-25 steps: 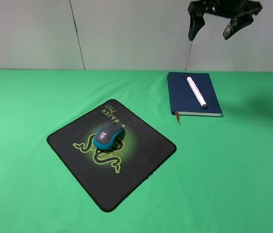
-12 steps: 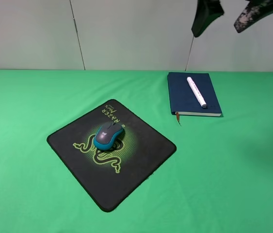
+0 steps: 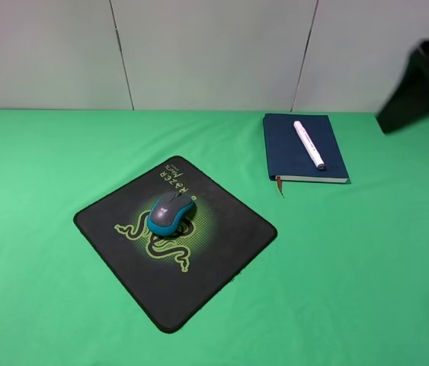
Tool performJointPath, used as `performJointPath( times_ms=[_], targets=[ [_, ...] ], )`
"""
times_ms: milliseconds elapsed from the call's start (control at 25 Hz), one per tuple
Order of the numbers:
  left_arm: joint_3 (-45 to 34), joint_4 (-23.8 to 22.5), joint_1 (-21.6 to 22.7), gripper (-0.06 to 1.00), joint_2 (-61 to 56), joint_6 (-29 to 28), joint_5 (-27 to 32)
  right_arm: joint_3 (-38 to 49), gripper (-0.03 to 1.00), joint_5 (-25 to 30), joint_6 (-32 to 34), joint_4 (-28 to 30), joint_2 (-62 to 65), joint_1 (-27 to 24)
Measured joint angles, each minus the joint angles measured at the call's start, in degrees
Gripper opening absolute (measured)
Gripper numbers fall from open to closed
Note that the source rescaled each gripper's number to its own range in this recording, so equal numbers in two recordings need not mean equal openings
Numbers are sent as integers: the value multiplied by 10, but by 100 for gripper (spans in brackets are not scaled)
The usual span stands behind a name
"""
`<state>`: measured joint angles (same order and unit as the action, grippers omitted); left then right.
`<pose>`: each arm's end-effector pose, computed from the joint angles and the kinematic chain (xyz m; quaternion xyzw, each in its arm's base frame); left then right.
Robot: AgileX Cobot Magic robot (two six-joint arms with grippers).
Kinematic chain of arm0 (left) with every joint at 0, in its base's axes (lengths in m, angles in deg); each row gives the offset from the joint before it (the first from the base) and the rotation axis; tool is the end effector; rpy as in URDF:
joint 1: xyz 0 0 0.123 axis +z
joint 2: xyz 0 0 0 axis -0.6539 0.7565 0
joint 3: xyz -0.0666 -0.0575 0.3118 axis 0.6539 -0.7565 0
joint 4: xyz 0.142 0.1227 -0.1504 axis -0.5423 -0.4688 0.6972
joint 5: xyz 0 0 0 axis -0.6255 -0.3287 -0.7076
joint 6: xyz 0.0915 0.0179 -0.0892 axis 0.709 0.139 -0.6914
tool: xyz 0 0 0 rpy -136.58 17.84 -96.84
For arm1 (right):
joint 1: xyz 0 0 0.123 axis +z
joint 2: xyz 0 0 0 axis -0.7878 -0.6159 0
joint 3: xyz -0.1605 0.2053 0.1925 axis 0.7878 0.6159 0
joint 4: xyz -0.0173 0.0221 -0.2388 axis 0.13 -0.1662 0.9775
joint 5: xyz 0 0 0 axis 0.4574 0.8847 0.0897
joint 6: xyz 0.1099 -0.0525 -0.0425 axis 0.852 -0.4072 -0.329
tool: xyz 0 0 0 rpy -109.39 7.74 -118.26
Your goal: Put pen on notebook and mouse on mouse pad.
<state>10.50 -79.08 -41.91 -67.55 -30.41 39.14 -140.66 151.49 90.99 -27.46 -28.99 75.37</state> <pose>-0.0205 -0.0029 0.2555 0.0555 0.8489 0.0095 0.5256 0.1464 0.0686 0.3679 -0.1630 0.9524 0.0798 0.2449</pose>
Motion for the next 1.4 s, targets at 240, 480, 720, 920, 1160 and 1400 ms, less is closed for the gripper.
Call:
performJointPath(
  times_ms=[240,480,720,920,1160,1400],
  targets=[
    [0,0,0,100,0,0,0,117,100,1,-1,10,134,0],
    [0,0,0,100,0,0,0,251,100,-58,-1,14,288,0],
    [0,0,0,100,0,0,0,344,100,-107,-1,23,435,0],
    [0,0,0,100,0,0,0,345,100,-114,-1,23,502,0],
    [0,0,0,100,0,0,0,345,100,-114,-1,16,507,0],
    [0,0,0,100,0,0,0,345,100,-115,-2,13,552,-35]
  ],
)
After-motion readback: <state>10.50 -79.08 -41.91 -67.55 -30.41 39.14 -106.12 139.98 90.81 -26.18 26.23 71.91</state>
